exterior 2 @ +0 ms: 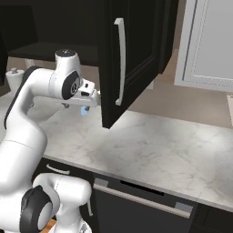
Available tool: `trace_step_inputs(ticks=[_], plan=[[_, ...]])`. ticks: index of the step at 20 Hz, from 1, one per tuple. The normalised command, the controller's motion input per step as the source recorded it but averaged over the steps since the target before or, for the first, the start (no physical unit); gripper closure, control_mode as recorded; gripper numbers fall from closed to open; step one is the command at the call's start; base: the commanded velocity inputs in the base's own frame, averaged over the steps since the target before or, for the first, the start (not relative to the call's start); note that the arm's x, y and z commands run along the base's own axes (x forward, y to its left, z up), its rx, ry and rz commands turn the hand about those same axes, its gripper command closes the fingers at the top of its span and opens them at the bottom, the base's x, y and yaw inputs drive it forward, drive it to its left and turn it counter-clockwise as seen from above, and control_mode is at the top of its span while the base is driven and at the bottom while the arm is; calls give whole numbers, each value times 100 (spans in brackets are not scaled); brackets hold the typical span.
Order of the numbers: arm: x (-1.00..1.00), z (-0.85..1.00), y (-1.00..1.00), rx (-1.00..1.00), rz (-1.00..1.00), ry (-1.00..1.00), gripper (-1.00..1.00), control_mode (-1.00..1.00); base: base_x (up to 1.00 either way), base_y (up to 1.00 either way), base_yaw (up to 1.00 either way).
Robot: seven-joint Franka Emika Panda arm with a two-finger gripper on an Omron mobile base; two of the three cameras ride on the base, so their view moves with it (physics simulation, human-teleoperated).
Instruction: Close all open cabinet doors.
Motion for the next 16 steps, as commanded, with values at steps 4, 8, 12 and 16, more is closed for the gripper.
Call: trace_step_inputs(ticks=[4, 8, 12, 16], plan=[[-48, -1, 2, -1, -2, -14, -100, -100, 0, 0, 0], [-81, 0, 3, -3, -7, -25, -100, -100, 0, 0, 0], [-92, 0, 2, -5, -6, -29, -100, -100, 0, 0, 0], [-92, 0, -6, -6, -2, -35, -100, -100, 0, 0, 0]])
